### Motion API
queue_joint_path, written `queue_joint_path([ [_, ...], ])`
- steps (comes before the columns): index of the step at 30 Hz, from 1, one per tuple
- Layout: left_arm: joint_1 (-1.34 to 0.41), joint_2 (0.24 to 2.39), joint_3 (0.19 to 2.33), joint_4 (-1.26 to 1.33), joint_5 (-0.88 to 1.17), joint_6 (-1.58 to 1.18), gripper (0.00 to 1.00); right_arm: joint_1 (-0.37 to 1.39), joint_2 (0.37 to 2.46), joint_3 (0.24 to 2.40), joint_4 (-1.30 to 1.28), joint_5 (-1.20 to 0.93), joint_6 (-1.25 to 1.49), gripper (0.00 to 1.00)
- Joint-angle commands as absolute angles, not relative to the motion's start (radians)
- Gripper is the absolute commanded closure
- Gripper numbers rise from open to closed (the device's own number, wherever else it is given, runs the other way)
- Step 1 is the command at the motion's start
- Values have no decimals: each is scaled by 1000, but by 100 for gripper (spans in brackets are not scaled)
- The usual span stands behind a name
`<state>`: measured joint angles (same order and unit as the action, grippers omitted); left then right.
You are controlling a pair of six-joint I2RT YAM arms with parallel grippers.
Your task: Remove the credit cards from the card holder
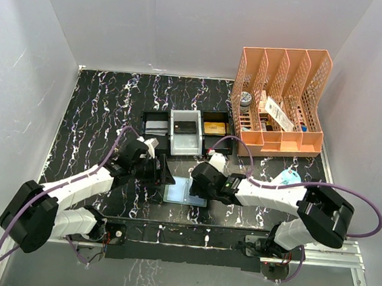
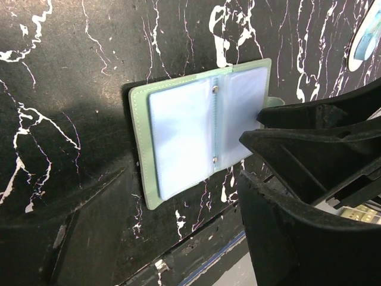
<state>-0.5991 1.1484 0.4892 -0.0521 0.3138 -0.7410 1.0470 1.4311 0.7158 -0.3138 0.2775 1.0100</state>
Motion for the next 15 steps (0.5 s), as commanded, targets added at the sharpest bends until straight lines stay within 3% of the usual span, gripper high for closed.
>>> queue_joint_path([
  [1, -610, 1155, 495, -31, 319, -736, 32, 1048, 1413, 725, -341, 339, 1042, 52],
  [15, -690, 1241, 534, 20, 285, -759, 35, 1046, 1388, 771, -440, 378, 1029, 50],
])
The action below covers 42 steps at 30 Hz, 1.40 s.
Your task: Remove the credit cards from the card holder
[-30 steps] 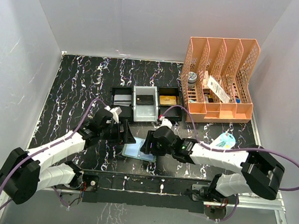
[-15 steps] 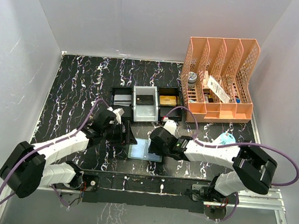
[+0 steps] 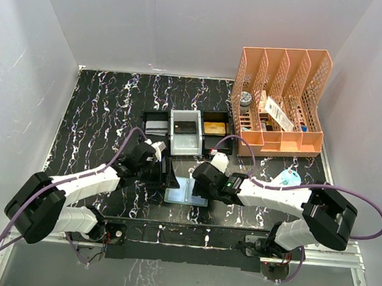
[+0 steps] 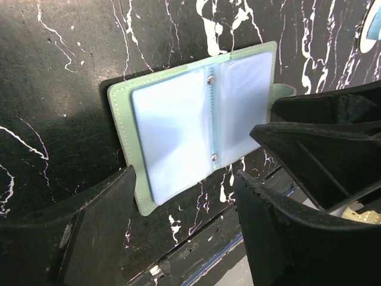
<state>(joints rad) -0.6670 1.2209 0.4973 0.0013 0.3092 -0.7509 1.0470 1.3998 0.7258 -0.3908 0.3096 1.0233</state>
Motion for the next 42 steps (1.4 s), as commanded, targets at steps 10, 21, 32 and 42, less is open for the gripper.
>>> queue_joint_path([
  [10, -738, 1303, 559, 26, 247, -757, 37, 1046, 1422, 767, -452, 382, 1037, 51],
  [21, -789, 1341, 589, 44, 182, -788, 47, 1046, 1424, 723, -412, 362, 1047, 53],
  [32, -807, 1422, 589, 2, 111, -834, 53, 1043, 1423, 693, -371, 333, 1049, 53],
  [42, -837, 1437, 592, 112, 163, -857, 81, 1039, 1432, 677, -340, 307, 1047, 57],
])
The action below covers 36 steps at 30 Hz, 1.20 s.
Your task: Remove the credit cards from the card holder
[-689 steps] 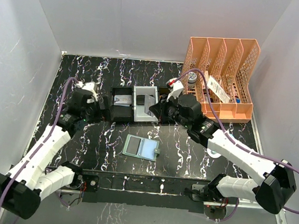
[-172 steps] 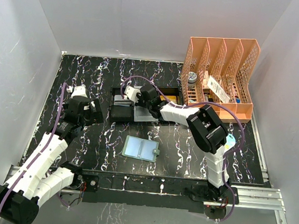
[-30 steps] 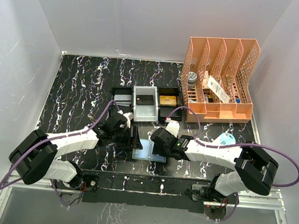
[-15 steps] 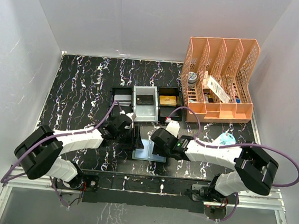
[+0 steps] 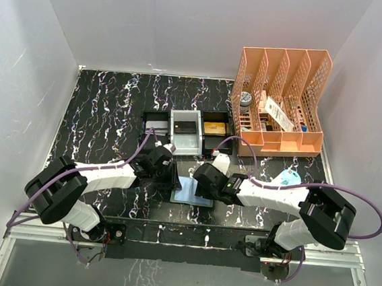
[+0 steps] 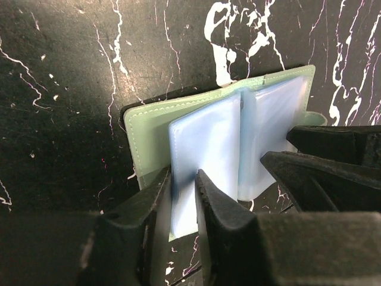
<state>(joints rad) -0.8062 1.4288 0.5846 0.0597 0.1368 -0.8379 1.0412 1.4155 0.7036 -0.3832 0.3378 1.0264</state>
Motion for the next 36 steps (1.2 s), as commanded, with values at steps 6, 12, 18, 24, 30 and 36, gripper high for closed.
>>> queue_joint_path([
  [6, -863, 1436, 638, 17, 79, -833, 100, 1036, 1424, 685, -349, 310, 1042, 57],
  [12, -897, 1420, 685, -169, -74, -814, 100, 1028, 1354, 693, -368, 327, 1036, 52],
  [18, -897, 1375, 670, -218, -103, -798, 100, 999, 1364, 686, -383, 309, 1017, 52],
  [24, -897, 1373, 663, -199, -90, -799, 100, 999, 1385, 691, -387, 301, 1006, 53],
  [30, -897, 1374, 662, -162, -53, -787, 100, 999, 1396, 676, -301, 222, 993, 59],
  [36, -898, 1396, 664, -141, -21, -776, 100, 998, 1421, 680, -308, 221, 993, 61],
])
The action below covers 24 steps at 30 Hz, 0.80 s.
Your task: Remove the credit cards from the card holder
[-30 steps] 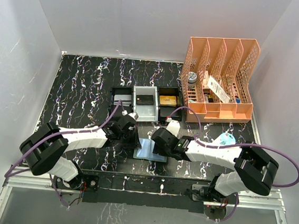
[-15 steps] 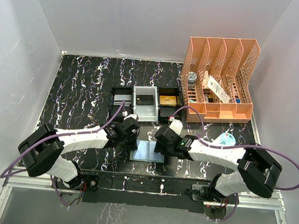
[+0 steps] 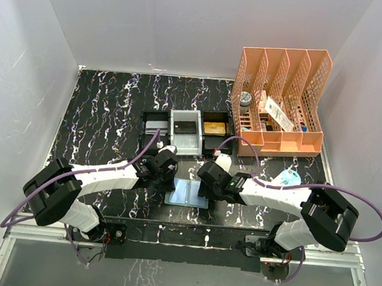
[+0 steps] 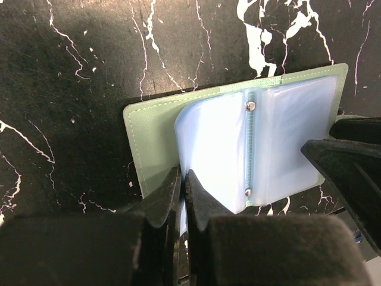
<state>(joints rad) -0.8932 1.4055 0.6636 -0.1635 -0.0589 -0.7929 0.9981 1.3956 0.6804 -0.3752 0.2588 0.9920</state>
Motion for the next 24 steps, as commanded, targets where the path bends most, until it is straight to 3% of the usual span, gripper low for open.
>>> queue_joint_path([
  [1, -899, 1400, 664, -141, -20, -777, 100, 999, 1422, 677, -296, 213, 988, 65],
  [3, -899, 1407, 664, -139, -19, -779, 100, 999, 1425, 681, -294, 204, 981, 70],
  [6, -900, 1414, 670, -158, -29, -785, 100, 998, 1434, 718, -362, 234, 971, 56],
  [8, -901, 1413, 678, -182, -47, -791, 100, 999, 1425, 747, -419, 277, 969, 53],
  [24, -900, 1407, 687, -203, -68, -805, 100, 999, 1395, 730, -360, 233, 957, 54],
])
